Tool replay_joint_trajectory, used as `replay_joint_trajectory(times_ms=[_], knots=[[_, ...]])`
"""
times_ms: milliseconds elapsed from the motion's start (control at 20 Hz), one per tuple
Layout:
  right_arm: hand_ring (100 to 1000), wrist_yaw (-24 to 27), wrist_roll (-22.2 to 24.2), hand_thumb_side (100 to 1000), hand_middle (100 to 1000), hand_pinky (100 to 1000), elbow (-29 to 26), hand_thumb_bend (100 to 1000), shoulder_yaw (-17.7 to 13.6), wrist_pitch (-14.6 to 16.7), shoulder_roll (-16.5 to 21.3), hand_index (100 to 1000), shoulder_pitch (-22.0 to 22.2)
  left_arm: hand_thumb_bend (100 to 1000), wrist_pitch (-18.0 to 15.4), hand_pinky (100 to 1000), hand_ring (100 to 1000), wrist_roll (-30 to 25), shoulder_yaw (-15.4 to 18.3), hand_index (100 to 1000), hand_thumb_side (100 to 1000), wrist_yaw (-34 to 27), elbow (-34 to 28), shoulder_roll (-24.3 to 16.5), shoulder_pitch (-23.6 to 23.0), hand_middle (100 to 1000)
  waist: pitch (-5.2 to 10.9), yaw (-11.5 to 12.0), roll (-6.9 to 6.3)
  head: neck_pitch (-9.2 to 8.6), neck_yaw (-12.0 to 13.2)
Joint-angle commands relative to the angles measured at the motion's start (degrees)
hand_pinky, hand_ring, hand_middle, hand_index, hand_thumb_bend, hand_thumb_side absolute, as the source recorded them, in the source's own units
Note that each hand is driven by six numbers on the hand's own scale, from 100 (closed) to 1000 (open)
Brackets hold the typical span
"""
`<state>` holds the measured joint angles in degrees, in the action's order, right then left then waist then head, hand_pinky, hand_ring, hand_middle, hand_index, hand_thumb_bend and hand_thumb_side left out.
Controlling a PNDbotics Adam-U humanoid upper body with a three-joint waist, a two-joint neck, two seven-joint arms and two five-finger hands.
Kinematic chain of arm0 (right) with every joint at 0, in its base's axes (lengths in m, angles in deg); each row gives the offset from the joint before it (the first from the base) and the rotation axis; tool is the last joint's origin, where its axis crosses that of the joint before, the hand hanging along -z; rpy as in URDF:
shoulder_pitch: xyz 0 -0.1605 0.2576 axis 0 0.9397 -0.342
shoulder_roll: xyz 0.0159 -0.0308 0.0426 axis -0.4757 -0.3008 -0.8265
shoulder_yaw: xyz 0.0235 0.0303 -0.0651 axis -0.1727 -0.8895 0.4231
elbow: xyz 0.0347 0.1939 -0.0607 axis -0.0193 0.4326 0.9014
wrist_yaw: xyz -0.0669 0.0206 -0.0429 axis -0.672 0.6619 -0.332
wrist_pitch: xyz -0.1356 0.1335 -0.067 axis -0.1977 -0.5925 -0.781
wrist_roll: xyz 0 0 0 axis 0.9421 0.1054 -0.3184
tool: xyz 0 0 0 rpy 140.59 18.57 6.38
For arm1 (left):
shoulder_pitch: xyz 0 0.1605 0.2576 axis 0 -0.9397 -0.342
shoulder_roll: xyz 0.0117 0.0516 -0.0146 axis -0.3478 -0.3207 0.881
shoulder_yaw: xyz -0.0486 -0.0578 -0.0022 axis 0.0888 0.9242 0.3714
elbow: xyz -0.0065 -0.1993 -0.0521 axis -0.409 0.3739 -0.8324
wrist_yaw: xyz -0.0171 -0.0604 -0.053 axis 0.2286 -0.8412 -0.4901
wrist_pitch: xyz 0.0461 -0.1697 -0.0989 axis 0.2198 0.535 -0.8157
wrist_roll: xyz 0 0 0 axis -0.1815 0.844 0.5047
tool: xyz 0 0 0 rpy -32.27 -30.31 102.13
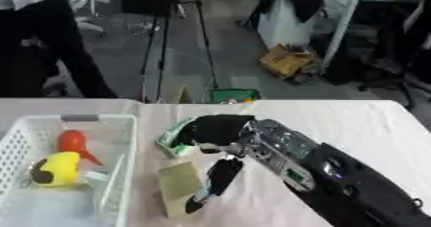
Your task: Pick up objects on the table and place them in the box.
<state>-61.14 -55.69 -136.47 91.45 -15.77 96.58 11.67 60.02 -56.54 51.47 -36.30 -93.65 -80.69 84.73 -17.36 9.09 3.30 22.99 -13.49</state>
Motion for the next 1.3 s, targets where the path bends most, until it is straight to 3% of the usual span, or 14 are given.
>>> replay_joint_trajectory(times_ms=[50,550,1300], knots=[[986,-0.7,-0.3,768,903,992,1.1,843,-1.1,0.5,0.1,974,-1.0,100,0.0,951,935,-0.2,-0.1,927,1000,-0.1,-0.8,-0.5,0.7,1000,0.82,0.2,-0.33,-1.04,-0.4],[986,-3.3,-1.5,761,905,993,7.0,845,-2.1,2.5,-2.5,976,-1.1,100,0.1,951,935,-0.5,-0.3,927,1000,-0.2,-0.8,-0.1,1.0,1000,0.24,1.2,-0.16,-1.98,-0.8],[986,-3.7,0.0,739,889,997,9.9,843,-2.2,4.2,-3.9,968,-1.2,100,0.3,952,935,-0.7,-0.4,922,1000,-0.2,-0.8,0.2,1.1,1000,-0.05,1.8,0.23,-1.94,-1.1]])
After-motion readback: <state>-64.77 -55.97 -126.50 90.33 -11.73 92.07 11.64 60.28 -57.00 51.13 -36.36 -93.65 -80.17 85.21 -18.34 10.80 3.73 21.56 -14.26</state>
